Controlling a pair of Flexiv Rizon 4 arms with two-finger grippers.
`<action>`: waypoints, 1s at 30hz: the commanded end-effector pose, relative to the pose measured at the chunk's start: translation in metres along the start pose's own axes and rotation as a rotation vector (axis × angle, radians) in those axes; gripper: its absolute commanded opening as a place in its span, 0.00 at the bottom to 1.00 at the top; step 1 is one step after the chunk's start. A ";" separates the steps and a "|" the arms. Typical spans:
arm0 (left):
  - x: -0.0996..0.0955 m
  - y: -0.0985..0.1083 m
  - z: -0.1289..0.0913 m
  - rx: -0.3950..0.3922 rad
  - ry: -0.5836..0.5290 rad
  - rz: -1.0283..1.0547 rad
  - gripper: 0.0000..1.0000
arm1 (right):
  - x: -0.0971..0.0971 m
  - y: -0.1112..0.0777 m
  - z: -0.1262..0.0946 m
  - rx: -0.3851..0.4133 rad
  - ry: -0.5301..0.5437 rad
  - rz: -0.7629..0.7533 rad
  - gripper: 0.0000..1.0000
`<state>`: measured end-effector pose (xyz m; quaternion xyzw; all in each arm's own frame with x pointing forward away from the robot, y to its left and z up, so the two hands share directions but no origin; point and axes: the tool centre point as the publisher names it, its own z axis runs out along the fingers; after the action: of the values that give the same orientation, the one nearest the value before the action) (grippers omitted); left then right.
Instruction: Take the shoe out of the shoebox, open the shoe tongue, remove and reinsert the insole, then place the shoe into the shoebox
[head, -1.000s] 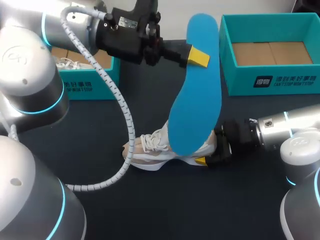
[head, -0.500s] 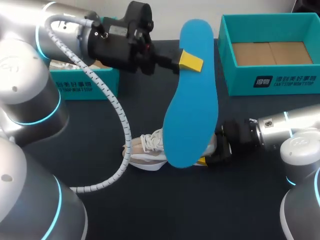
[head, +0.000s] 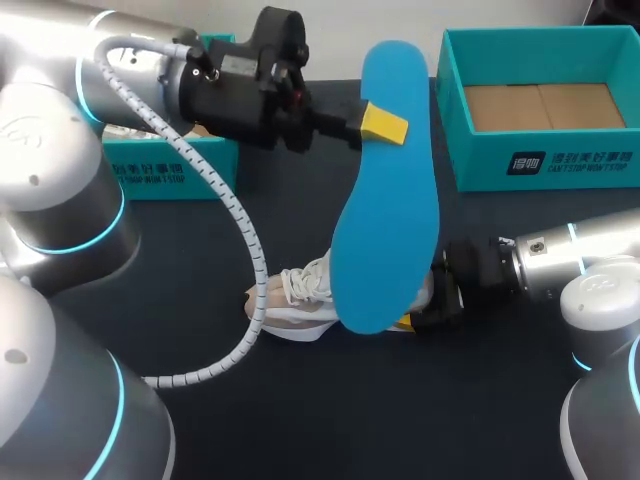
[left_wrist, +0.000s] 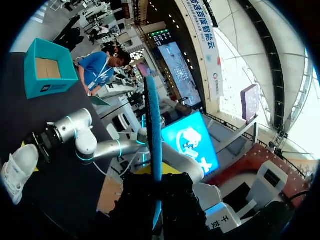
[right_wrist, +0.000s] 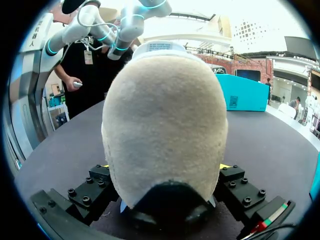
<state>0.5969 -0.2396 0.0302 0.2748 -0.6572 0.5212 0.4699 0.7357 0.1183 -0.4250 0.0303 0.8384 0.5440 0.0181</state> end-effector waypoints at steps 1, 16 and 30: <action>-0.001 0.000 0.001 0.001 0.002 0.000 0.00 | -0.001 -0.001 0.001 0.004 -0.001 0.001 0.00; 0.023 0.035 0.007 0.008 -0.023 0.097 0.00 | -0.001 -0.001 0.001 0.004 -0.001 0.001 0.00; 0.021 0.040 0.005 0.051 -0.011 0.062 0.00 | -0.001 -0.001 0.001 0.004 -0.001 0.001 0.00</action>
<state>0.5570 -0.2322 0.0348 0.2662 -0.6580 0.5464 0.4446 0.7356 0.1182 -0.4250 0.0303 0.8384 0.5439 0.0181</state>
